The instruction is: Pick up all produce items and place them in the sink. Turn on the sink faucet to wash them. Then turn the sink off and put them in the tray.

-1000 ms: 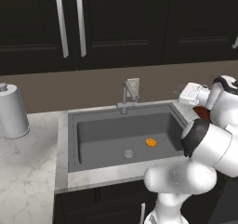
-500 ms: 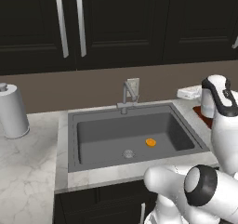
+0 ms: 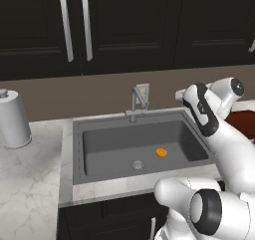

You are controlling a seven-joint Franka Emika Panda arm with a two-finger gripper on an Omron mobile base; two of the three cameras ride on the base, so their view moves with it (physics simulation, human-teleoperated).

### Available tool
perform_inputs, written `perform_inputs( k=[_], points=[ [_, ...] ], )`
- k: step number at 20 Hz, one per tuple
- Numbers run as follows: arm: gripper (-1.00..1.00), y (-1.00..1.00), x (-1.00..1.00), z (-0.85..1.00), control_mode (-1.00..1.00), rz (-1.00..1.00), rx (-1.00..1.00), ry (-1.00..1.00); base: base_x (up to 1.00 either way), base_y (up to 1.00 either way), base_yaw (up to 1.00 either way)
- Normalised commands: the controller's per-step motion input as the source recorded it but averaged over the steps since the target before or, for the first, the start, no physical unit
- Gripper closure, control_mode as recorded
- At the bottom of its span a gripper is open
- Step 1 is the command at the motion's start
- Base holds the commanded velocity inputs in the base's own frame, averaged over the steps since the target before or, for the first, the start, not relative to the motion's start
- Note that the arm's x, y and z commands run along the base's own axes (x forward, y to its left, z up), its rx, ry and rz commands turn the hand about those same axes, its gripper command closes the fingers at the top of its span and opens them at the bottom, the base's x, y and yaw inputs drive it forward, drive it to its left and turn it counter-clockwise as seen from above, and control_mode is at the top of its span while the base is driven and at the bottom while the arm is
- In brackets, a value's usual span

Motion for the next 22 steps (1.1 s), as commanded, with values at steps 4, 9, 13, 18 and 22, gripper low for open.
perform_inputs(
  k=[4,9,13,18,22],
  points=[
    [-1.0,-0.09,-0.01,-0.06,-1.0,-0.12,0.02,0.33,0.0,0.0,0.0],
    [-1.0,-0.04,0.0,-0.22,-1.0,-0.06,0.01,0.22,0.0,0.0,0.0],
    [-1.0,-0.02,0.0,-0.16,-1.0,-0.01,0.01,0.08,0.0,0.0,0.0],
    [-1.0,0.01,0.01,-0.21,-1.0,0.0,0.0,0.06,0.0,0.0,0.0],
    [-1.0,0.03,0.04,-0.32,-1.0,0.0,-0.01,0.11,0.0,0.0,0.0]
  ],
)
